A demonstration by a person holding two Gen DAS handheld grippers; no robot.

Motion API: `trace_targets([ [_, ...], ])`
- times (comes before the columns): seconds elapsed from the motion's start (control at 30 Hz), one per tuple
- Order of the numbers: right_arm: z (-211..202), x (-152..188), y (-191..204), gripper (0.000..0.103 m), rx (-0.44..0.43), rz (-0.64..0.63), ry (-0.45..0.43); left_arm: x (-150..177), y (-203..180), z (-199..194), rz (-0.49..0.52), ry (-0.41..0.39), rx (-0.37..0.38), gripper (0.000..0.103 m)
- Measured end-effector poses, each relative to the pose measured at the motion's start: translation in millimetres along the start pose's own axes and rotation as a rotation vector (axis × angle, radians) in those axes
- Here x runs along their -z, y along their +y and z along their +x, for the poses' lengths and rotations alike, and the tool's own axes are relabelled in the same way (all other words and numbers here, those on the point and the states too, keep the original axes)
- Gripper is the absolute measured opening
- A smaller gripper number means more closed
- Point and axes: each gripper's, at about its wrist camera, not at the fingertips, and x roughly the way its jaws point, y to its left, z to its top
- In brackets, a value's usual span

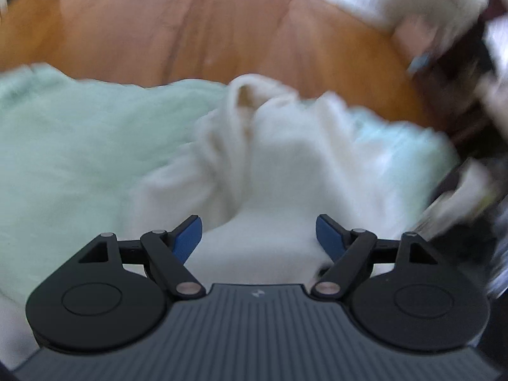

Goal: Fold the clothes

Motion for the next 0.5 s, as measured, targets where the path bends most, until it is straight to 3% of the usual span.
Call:
trace_targets([
  [0.07,-1.1,0.3,5.2,0.006,0.005,-0.008,-0.007,9.0,-6.8,-22.8,0.096,-0.033,-0.084,0.079],
  [0.2,-17.6,-0.6,8.5,0.006,0.036,-0.026,-0.044,31.0,-14.3,-64.7,0.247,-0.146,-0.121,0.079],
  [0.27,-26.3,-5.1,3.0,0.006,0.046,-0.011,-0.062,40.2,-16.4,-78.4,0.325,-0.188,-0.108,0.079],
  [0.37,-35.5,-18.6,-6.0,0.006,0.042,0.029,-0.048,49.0,-19.8,-86.2,0.409,-0.189,-0.023,0.081],
  [0.43,-37.2,-27.8,-5.9,0.006,0.055,0.016,-0.022,57.8,-20.6,-83.0,0.449,-0.212,0.012,0.081],
  [0.5,-33.2,-31.6,3.7,0.006,0.1,-0.076,0.032,69.9,-26.5,-76.6,0.47,-0.282,-0.01,0.082],
])
